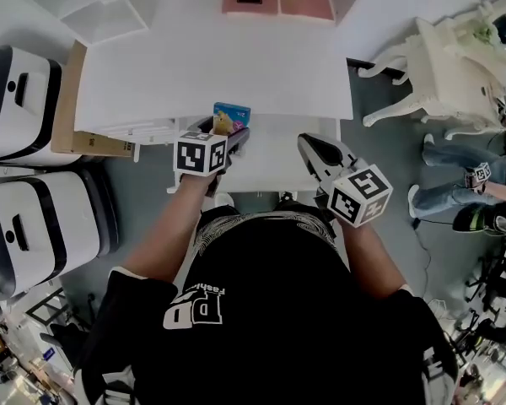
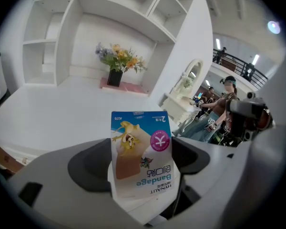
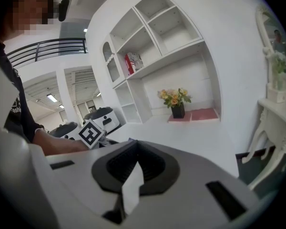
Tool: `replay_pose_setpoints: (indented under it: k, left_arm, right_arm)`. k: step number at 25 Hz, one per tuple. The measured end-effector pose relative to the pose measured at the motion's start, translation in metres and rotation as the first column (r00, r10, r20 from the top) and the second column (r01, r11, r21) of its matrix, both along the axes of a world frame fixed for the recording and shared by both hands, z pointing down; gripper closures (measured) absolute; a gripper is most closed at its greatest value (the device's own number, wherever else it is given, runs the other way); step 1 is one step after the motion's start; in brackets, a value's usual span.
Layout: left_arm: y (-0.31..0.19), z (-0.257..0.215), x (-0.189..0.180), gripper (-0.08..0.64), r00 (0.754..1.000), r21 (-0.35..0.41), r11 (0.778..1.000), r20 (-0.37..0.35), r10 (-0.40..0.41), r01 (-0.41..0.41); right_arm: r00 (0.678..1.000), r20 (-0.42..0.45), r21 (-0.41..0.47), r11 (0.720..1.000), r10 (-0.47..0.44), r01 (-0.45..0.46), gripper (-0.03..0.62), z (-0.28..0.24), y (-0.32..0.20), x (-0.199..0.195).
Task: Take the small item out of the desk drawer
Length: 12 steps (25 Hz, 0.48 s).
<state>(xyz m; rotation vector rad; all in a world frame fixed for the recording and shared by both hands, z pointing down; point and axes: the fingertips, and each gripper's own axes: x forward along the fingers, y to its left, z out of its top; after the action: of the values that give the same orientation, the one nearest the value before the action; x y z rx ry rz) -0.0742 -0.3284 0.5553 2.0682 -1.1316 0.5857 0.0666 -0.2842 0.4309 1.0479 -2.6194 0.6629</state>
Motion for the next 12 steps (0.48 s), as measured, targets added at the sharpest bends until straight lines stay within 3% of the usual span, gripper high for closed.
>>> replay_pose_setpoints:
  k: [7,12]
  left_arm:
    - [0.010,-0.048,-0.009,0.156,0.996,0.081,0.996,-0.089,-0.014,0.021]
    - [0.020,-0.087,-0.012,0.156,0.992,0.162,0.986,-0.123,-0.005,0.025]
  right_arm:
    - [0.997,0.077,0.114,0.993,0.009,-0.018,0.583,-0.046,0.001,-0.012]
    - [0.996,0.089,0.120,0.992,0.025,-0.036,0.583,-0.049,-0.001,-0.016]
